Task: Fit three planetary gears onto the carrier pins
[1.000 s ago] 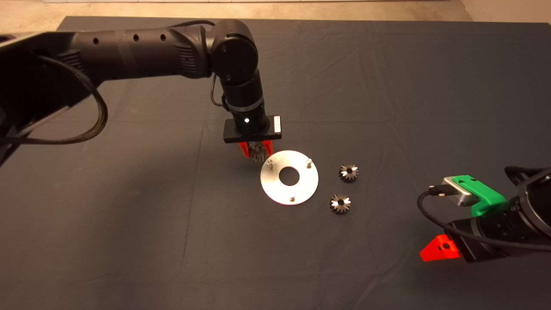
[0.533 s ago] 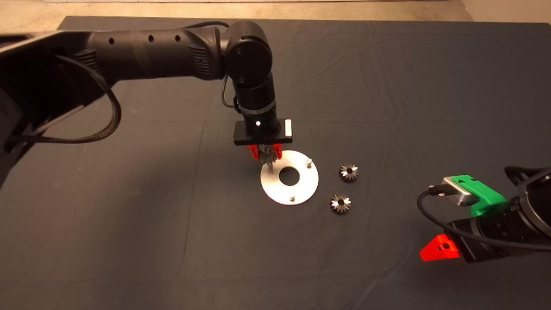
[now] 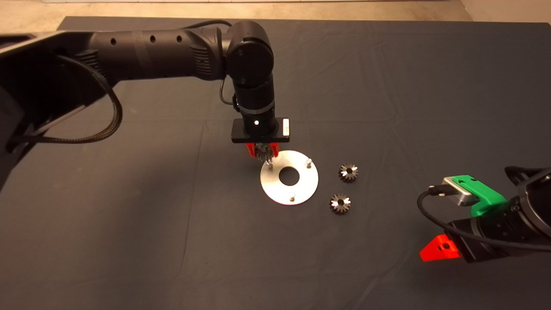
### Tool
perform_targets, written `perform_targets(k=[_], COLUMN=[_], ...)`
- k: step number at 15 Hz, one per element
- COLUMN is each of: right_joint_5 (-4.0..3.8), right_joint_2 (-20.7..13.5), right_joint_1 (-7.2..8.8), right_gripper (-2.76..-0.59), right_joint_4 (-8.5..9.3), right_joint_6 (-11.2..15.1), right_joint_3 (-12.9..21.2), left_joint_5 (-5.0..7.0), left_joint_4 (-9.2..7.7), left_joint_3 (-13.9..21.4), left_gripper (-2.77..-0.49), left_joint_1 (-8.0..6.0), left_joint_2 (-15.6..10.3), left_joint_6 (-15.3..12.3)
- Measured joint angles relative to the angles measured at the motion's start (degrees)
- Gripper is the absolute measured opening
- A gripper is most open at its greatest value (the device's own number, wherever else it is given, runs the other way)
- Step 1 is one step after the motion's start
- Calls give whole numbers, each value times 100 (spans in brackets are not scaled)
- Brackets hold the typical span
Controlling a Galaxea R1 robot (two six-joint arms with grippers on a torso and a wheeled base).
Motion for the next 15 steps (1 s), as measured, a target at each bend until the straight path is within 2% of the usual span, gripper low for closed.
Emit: perform_targets(k=[4,7,15], right_joint_5=[1,-4,-2], right_joint_2=[2,0,2], right_joint_1=[0,0,0], right_gripper=[-62,-62,-62], right_joint_4=[0,0,0], right_joint_6=[0,0,0], right_joint_3=[0,0,0], left_joint_5=[1,-7,-18], left_joint_4=[111,265,369], left_joint_3=[0,65,110], left_gripper=[-239,-239,-239], left_joint_1=[137,290,301], left_joint_2=[2,17,40], left_joint_6=[-6,-13,-9])
